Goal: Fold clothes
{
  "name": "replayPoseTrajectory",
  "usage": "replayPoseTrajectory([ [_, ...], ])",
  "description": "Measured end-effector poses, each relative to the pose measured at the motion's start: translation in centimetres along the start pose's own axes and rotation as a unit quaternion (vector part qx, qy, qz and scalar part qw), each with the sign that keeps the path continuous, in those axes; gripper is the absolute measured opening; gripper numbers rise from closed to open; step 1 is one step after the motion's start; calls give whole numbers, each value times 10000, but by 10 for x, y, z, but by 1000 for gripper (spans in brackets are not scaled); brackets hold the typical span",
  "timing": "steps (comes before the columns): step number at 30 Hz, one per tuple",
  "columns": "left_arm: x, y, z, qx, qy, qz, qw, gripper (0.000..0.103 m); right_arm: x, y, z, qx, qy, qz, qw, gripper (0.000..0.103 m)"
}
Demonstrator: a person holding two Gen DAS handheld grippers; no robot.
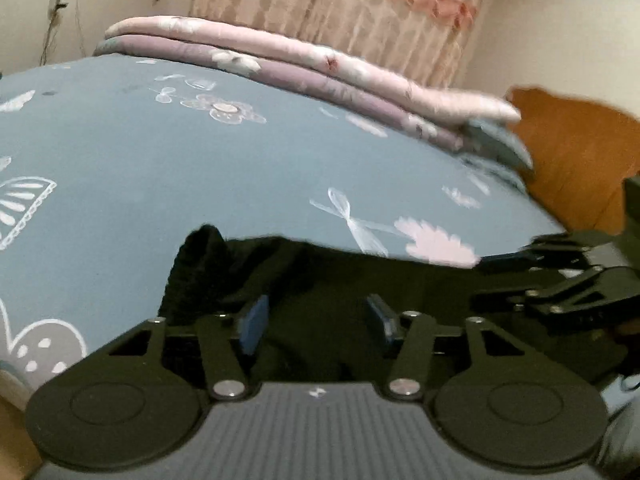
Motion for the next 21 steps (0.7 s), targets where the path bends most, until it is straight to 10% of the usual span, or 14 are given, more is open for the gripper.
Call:
replayPoseTrajectory([
  [5,-20,-4,3,102,-57,14,9999,59,28,-21,37,658,-109,12,9978,30],
  [14,-25,-4,-10,-383,207,-28,9991,63,21,-18,91,805,-392,36,9960,17],
  [21,-7,-5,5,-570,243,-113,9980,75,23,-24,69,348,-235,-341,9985,30],
])
Point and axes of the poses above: each gripper's, at about its wrist camera, not at the fingertips, and z roughly the way its jaws point, y to its right, x to its top, the point moved 5 cm from there along z, roughly the way its jaws point, and after that the axes turned 8 degrees about -x, right-handed, at the moved point
